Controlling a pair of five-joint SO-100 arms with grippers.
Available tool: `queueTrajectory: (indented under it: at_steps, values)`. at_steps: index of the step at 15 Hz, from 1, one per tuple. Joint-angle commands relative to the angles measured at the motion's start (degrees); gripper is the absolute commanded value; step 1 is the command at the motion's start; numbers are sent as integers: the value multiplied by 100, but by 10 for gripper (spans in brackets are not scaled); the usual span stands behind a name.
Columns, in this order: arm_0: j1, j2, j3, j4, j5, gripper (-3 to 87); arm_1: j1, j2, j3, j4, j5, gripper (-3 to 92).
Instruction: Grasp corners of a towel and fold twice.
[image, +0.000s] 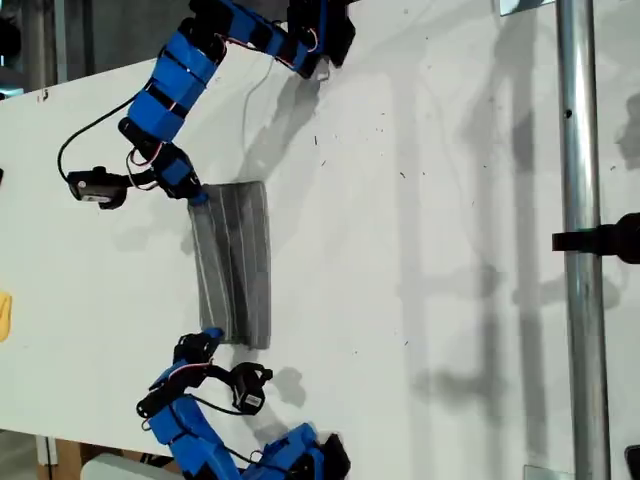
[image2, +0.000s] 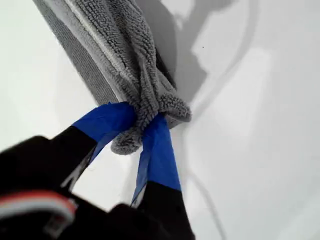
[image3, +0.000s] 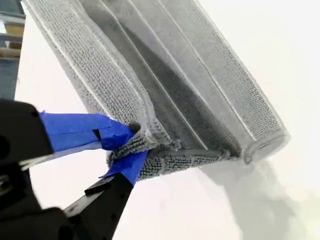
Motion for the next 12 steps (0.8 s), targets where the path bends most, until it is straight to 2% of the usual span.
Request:
queueTrajectory:
  at_steps: [1,4,12]
  values:
    - [105,264,404,-439,-35,-29,-290,308,554,-334,97,-2]
    - [176,-272,747,-879,-167,-28,-501,-334,1037,-712,334,-2]
    - [729,-1248,967,-1257,-958,-27,-571,-1274,1125,-993,519,-2]
